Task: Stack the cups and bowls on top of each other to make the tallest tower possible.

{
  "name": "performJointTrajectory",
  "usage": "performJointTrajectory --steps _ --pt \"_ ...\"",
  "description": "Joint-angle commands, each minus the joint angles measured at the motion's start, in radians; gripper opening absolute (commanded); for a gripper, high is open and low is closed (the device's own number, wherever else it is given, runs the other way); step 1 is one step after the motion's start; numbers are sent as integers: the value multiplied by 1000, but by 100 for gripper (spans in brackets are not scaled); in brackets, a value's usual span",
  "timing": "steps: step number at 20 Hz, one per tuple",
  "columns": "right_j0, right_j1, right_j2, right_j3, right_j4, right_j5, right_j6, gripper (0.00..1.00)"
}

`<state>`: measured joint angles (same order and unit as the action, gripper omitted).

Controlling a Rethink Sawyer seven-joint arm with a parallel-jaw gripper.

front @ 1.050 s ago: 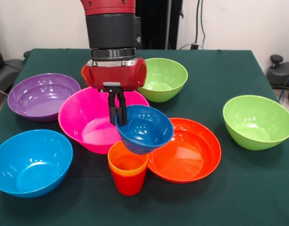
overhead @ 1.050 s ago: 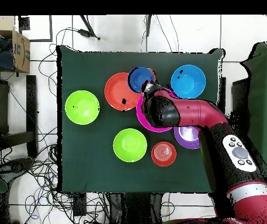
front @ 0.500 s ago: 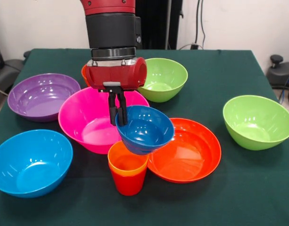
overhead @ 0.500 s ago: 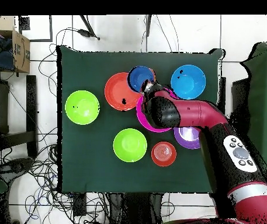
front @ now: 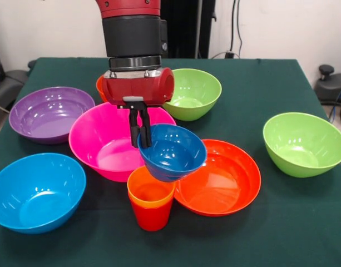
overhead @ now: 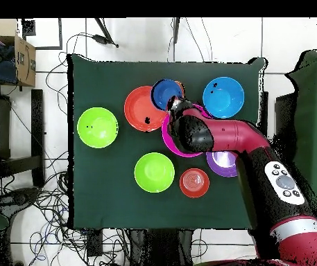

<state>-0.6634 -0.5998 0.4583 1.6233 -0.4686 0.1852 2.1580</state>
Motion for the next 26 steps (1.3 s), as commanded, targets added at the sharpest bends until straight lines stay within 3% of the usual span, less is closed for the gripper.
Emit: performJointTrajectory --steps 1,18,26 --pt "17 -2 14 23 -64 -59 0 0" --pt "29 14 -29 11 -96 -104 -8 0" --pt "28 20 -42 18 -81 -66 -8 0"
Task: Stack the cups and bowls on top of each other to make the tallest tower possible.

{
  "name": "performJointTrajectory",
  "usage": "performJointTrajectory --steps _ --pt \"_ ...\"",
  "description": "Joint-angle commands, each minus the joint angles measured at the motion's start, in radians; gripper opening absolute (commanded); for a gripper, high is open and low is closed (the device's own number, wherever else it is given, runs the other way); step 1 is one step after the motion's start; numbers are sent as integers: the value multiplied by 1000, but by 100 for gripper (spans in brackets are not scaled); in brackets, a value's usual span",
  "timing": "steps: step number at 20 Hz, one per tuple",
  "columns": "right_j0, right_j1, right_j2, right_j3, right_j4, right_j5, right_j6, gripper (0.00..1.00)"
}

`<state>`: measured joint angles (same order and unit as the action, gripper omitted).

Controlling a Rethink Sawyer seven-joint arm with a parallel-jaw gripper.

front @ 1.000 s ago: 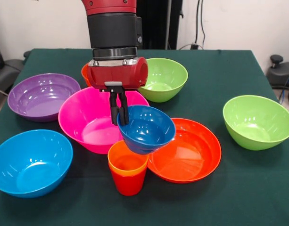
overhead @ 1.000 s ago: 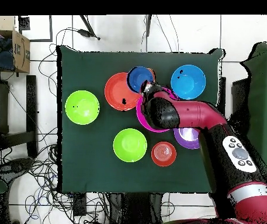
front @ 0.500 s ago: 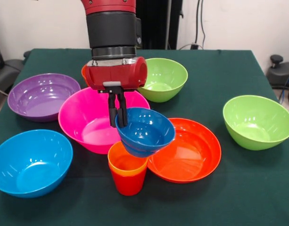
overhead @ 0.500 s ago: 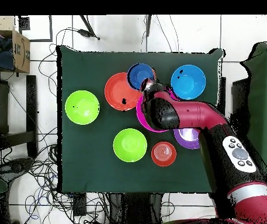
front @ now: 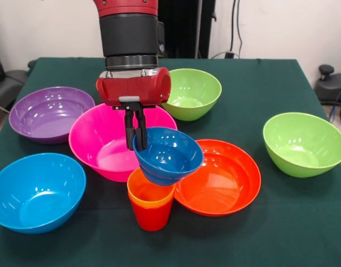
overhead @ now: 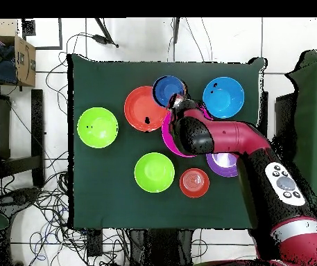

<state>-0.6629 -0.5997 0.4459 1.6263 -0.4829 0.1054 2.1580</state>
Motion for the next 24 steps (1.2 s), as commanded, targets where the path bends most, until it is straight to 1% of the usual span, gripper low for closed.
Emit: performJointTrajectory --steps 1,8,15,24 --pt "27 21 -33 18 -68 11 -6 0" --pt "26 19 -43 21 -75 18 -15 0" --pt "34 20 -62 15 -91 2 -19 0" --pt "22 47 -71 16 -106 -22 -25 0"
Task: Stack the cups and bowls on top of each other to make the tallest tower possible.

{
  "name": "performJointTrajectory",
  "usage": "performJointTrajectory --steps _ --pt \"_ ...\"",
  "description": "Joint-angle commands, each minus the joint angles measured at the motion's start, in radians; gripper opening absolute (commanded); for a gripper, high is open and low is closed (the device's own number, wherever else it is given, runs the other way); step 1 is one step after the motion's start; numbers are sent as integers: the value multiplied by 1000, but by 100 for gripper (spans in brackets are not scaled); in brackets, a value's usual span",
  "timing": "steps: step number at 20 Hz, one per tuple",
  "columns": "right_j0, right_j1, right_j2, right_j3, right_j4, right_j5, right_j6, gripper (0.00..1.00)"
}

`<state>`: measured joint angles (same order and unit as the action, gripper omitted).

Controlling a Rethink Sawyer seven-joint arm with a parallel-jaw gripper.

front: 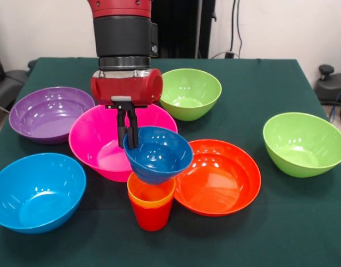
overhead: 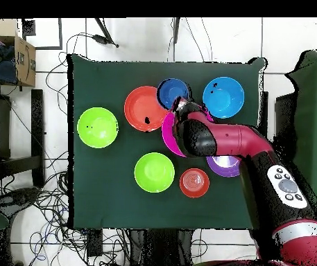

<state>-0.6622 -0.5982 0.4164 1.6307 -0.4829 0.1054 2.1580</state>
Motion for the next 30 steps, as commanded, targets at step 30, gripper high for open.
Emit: performJointTrajectory --steps 30 --pt "-27 75 18 60 -112 -107 -9 0"
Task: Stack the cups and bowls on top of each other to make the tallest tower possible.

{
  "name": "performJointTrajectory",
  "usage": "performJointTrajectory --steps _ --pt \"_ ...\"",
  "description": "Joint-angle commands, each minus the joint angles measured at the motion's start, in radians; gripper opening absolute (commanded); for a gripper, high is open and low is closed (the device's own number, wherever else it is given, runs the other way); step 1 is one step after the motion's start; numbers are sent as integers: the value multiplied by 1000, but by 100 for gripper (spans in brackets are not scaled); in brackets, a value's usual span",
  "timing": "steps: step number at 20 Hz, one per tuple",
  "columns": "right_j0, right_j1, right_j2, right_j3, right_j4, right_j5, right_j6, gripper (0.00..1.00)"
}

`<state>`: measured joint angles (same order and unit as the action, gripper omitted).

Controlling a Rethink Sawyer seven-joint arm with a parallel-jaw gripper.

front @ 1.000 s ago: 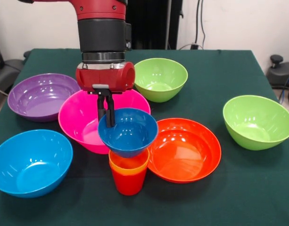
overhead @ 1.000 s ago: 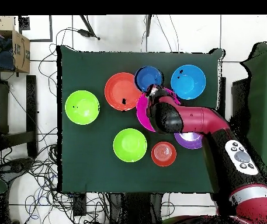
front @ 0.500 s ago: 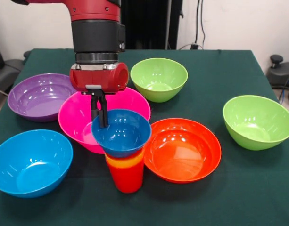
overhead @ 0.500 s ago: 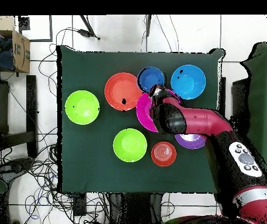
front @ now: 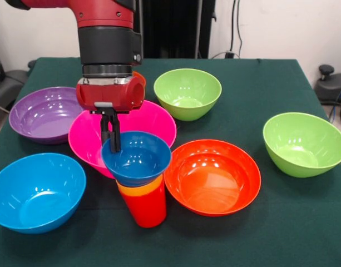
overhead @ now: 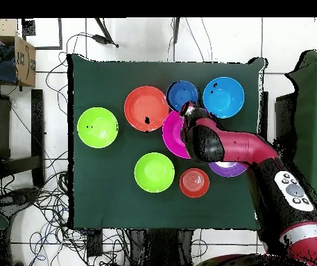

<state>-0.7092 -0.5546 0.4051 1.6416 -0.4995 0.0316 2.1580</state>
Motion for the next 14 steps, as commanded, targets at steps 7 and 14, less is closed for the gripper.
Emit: performJointTrajectory --steps 7,14 --pt "31 36 39 40 -87 -53 8 0" --pt "62 54 33 2 -73 -58 18 0"
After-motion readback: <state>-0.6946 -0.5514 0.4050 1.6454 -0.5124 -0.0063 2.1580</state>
